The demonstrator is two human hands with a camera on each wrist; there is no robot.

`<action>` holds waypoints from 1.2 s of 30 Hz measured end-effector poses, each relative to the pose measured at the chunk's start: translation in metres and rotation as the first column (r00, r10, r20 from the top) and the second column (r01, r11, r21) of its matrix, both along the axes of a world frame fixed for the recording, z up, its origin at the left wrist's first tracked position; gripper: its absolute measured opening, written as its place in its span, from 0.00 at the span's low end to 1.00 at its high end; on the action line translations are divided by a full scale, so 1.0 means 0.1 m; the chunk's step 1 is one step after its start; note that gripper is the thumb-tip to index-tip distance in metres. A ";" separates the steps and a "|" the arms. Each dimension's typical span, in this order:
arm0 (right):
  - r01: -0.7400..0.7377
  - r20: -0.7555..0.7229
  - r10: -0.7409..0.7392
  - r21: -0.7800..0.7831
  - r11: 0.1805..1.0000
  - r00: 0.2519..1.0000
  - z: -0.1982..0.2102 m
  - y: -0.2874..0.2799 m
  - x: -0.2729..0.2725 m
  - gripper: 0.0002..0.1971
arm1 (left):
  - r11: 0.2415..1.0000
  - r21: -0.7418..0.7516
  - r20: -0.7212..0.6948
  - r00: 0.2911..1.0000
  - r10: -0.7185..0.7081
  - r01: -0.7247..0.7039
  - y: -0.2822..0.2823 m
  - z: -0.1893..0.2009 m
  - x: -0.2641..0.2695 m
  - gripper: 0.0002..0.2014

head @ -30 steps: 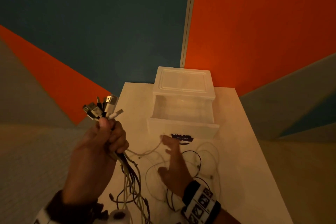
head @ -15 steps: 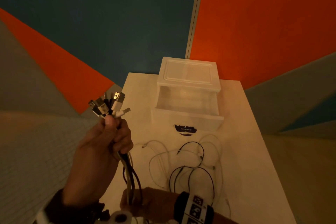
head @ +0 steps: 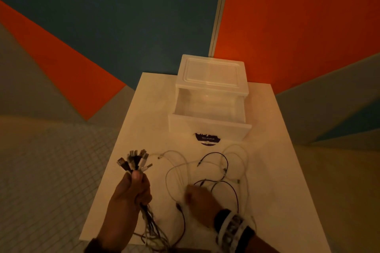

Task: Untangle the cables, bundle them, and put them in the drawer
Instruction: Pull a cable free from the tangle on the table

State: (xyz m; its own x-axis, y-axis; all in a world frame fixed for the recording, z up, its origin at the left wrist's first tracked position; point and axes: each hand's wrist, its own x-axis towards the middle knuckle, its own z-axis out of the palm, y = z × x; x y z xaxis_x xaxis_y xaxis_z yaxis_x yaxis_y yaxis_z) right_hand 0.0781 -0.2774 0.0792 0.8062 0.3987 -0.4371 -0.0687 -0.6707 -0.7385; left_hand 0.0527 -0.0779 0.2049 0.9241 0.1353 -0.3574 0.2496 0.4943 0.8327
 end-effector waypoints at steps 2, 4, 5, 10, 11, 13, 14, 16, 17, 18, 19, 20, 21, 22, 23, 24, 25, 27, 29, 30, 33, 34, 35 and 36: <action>0.365 0.189 -0.356 -0.018 0.931 0.915 -0.01 -0.41 0.25 0.11 | 1.000 -0.014 -0.005 1.000 0.001 -0.001 0.02 0.02 -0.03 0.06; 0.549 0.305 -0.487 -0.164 0.819 0.818 -0.08 -0.78 0.45 0.11 | 0.999 -0.037 -0.016 1.000 -0.002 0.002 0.03 0.07 -0.05 0.05; 0.603 0.324 -0.526 -0.215 0.768 0.786 -0.10 -0.95 0.55 0.08 | 0.999 -0.045 -0.021 1.000 -0.008 0.007 0.03 0.09 -0.06 0.05; 0.278 0.053 -0.308 -0.595 0.754 0.950 -0.49 -1.40 0.71 0.24 | 0.999 -0.041 -0.041 0.999 -0.028 0.027 0.03 0.16 -0.06 0.04; 0.188 0.012 -0.237 -0.647 0.739 0.971 -0.55 -1.39 0.66 0.27 | 0.999 -0.041 -0.043 0.999 -0.026 0.024 0.03 0.15 -0.06 0.04; 0.090 0.001 -0.129 -0.724 0.684 0.992 -0.65 -1.36 0.59 0.28 | 0.999 -0.041 -0.040 0.999 -0.016 0.014 0.01 0.15 -0.04 0.04; 0.065 0.005 -0.091 -0.745 0.664 0.996 -0.68 -1.36 0.56 0.28 | 0.999 -0.041 -0.037 0.999 -0.012 0.010 0.00 0.15 -0.03 0.05; 0.078 0.028 -0.085 -0.739 0.669 0.996 -0.67 -1.38 0.56 0.30 | 0.999 -0.035 -0.030 1.000 -0.010 0.009 -0.01 0.16 -0.03 0.06; 0.115 0.050 -0.114 -0.718 0.686 0.992 -0.65 -1.40 0.57 0.31 | 1.000 -0.030 -0.029 1.000 -0.008 0.007 -0.01 0.15 -0.02 0.06; 0.148 0.078 -0.131 -0.703 0.696 0.988 -0.64 -1.41 0.59 0.32 | 1.000 -0.026 -0.028 1.000 -0.005 0.004 -0.01 0.15 -0.01 0.06; 0.151 0.093 -0.121 -0.705 0.693 0.988 -0.63 -1.42 0.59 0.32 | 1.000 -0.026 -0.026 1.000 -0.002 0.001 0.00 0.15 0.00 0.05; 0.124 0.082 -0.094 -0.724 0.679 0.992 -0.63 -1.42 0.57 0.32 | 1.000 -0.025 -0.025 1.000 -0.004 0.003 -0.01 0.16 0.01 0.05; 0.072 0.047 -0.056 -0.751 0.656 0.997 -0.65 -1.42 0.54 0.33 | 1.000 -0.021 -0.020 1.000 -0.008 0.007 -0.01 0.16 0.03 0.06; 0.021 0.011 -0.021 -0.772 0.635 1.000 -0.68 -1.42 0.49 0.34 | 1.000 -0.014 -0.015 1.000 -0.012 0.012 -0.02 0.16 0.04 0.06; -0.024 -0.016 0.018 -0.791 0.611 1.000 -0.70 -1.42 0.46 0.33 | 1.000 -0.010 -0.012 1.000 -0.013 0.013 -0.03 0.16 0.06 0.06; -0.046 -0.020 0.051 -0.806 0.590 0.998 -0.70 -1.41 0.43 0.32 | 1.000 -0.008 -0.012 1.000 -0.016 0.016 -0.05 0.16 0.07 0.07; -0.051 -0.006 0.082 -0.821 0.568 0.997 -0.70 -1.41 0.41 0.31 | 1.000 -0.007 -0.014 1.000 -0.021 0.021 -0.07 0.16 0.08 0.08; -0.037 0.023 0.104 -0.842 0.539 0.994 -0.65 -1.41 0.42 0.30 | 0.999 -0.002 -0.022 0.999 -0.033 0.033 -0.09 0.15 0.10 0.10; 0.023 0.040 0.013 -0.779 0.626 0.999 -0.54 -1.43 0.46 0.26 | 0.999 0.007 -0.022 0.999 -0.038 0.038 -0.09 0.15 0.12 0.11; 0.111 0.059 -0.096 -0.668 0.736 0.994 -0.47 -1.43 0.50 0.20 | 0.999 0.014 -0.019 0.999 -0.043 0.043 -0.09 0.15 0.13 0.10; 0.454 -0.012 -0.460 -0.129 0.881 0.888 -0.13 -1.45 0.58 0.06 | 0.997 0.030 -0.007 0.997 -0.071 0.072 -0.10 0.14 0.16 0.08; 0.529 -0.070 -0.527 0.009 0.848 0.847 0.01 -1.44 0.59 0.07 | 0.996 0.034 -0.006 0.997 -0.082 0.082 -0.11 0.13 0.17 0.08; 0.590 -0.138 -0.575 0.138 0.795 0.807 0.14 -1.43 0.59 0.06 | 0.995 0.036 -0.006 0.996 -0.092 0.092 -0.12 0.13 0.19 0.08; 0.634 -0.203 -0.600 0.250 0.732 0.774 0.27 -1.40 0.58 0.05 | 0.994 0.037 -0.003 0.995 -0.101 0.101 -0.14 0.13 0.20 0.09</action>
